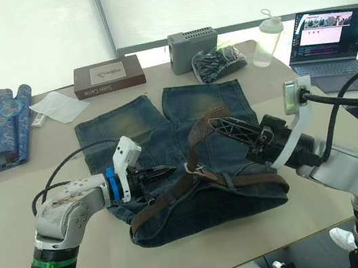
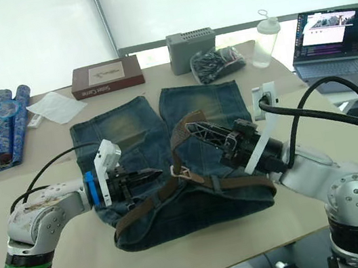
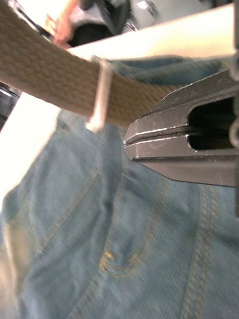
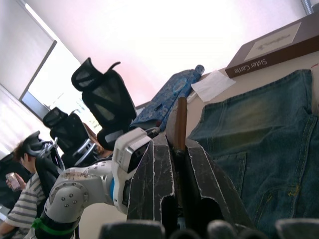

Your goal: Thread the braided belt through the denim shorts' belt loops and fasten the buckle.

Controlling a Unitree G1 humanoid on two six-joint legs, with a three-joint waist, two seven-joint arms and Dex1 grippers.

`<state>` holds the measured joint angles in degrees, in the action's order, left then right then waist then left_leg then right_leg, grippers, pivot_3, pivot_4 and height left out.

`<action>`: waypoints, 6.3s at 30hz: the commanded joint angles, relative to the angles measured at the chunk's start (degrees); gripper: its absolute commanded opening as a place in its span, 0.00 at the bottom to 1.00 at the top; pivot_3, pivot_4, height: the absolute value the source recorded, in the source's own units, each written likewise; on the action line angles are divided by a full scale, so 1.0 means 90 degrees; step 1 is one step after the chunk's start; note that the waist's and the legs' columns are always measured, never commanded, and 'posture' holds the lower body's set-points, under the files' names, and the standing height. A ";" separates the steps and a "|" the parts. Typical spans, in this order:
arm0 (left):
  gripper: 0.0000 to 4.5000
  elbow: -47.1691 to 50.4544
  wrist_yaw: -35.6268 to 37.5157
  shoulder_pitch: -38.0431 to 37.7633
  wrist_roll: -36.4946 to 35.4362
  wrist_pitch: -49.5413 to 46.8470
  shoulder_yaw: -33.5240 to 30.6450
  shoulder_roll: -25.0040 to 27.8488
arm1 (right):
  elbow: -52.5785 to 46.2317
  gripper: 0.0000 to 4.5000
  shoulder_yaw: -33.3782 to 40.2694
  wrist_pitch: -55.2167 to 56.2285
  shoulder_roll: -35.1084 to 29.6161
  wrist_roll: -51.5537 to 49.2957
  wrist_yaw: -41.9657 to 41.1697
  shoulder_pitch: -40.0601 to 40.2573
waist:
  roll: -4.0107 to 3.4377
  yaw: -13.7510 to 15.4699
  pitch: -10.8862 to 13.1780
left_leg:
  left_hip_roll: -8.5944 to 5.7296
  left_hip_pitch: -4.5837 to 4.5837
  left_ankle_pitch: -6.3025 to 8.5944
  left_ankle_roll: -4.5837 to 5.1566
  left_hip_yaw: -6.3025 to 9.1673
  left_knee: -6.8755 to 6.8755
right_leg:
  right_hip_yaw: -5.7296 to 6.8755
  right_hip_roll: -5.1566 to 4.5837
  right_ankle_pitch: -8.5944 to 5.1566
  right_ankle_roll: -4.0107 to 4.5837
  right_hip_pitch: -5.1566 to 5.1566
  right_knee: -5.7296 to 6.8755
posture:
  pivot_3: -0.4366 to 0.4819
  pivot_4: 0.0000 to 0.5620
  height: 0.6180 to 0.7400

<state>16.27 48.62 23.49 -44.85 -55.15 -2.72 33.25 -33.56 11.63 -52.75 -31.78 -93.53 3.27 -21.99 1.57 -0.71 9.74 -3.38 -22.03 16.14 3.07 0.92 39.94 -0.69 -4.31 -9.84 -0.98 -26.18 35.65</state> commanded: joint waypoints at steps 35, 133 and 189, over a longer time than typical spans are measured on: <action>0.99 0.1424 -0.1111 0.0319 0.3319 0.2807 0.1592 0.0372 | 0.1218 0.00 -0.1333 0.0355 0.0560 -0.0425 0.1877 -0.0502 | 0.0001 0.0019 -0.0002 | 0.0011 -0.0004 0.0002 0.0012 -0.0021 -0.0009 | -0.0012 0.0000 0.0025 0.0002 0.0006 -0.0047 | 0.48 0.27 1.00; 0.00 0.0869 -0.0959 -0.0476 0.1193 0.1211 0.0057 0.0701 | 0.0918 0.01 -0.2509 0.1410 -0.0678 0.7597 -0.5351 0.1414 | 0.0018 0.0223 -0.0028 | 0.0003 0.0099 0.0015 0.0022 -0.0018 -0.0007 | 0.0015 0.0010 0.0033 -0.0022 0.0124 -0.0085 | 0.48 0.27 1.00; 0.00 -0.0259 0.0471 -0.0325 0.2473 0.2578 0.0412 0.1290 | 0.1099 0.57 -0.3546 0.2169 -0.0248 0.9285 -0.5501 0.0863 | 0.0016 0.0084 -0.0018 | 0.0011 0.0086 0.0017 0.0016 -0.0019 -0.0016 | 0.0013 0.0001 0.0029 -0.0016 0.0095 -0.0082 | 0.48 0.27 1.00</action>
<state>12.55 52.88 20.44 -22.61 -32.96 2.50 44.63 -22.00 -19.90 -33.07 -33.49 -11.07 -46.58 -14.20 1.71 0.05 9.58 -3.28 -21.26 16.30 3.21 0.75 39.79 -0.57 -4.30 -9.58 -1.13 -25.32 34.91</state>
